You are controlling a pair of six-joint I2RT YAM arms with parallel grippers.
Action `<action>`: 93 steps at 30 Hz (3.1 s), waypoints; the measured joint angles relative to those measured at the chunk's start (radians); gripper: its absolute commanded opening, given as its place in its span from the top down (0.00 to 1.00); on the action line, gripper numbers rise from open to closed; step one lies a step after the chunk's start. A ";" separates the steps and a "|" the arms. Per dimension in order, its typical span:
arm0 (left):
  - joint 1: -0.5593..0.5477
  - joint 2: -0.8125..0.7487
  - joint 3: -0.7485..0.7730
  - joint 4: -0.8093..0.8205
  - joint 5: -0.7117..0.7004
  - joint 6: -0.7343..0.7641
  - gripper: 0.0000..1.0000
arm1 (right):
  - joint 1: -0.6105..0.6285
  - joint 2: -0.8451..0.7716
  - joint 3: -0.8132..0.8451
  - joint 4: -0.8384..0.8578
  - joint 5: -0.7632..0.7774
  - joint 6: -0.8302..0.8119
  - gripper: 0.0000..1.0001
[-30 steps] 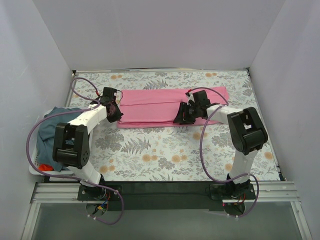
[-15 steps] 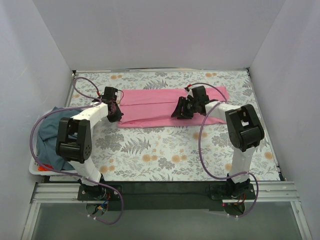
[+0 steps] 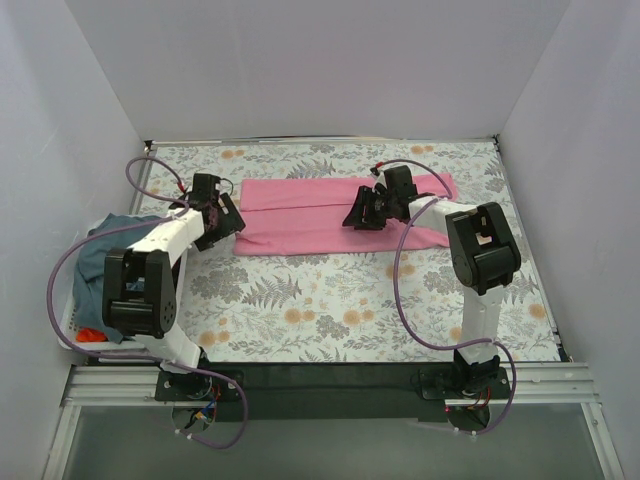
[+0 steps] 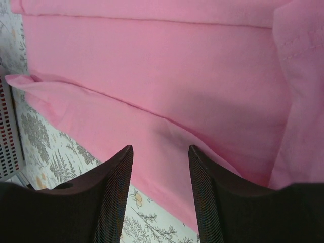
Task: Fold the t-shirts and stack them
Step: Fold the tshirt
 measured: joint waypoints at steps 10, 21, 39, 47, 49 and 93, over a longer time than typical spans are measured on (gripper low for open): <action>-0.092 -0.063 -0.011 0.034 0.120 -0.011 0.47 | 0.000 0.000 0.013 0.003 -0.014 -0.008 0.53; -0.117 0.135 0.044 0.065 0.145 -0.032 0.66 | 0.000 0.000 0.013 0.002 -0.014 -0.019 0.53; -0.039 0.188 0.084 0.134 0.150 -0.066 0.41 | -0.129 -0.053 -0.036 -0.003 -0.002 -0.051 0.52; -0.043 0.042 0.047 0.077 0.152 -0.043 0.37 | -0.358 -0.356 -0.238 -0.035 0.050 -0.081 0.54; -0.054 0.002 0.047 0.077 0.154 -0.043 0.38 | -0.430 -0.389 -0.264 -0.036 0.056 -0.082 0.55; -0.119 -0.331 -0.421 0.035 0.419 -0.154 0.32 | -0.391 -0.452 -0.285 -0.108 0.138 -0.080 0.53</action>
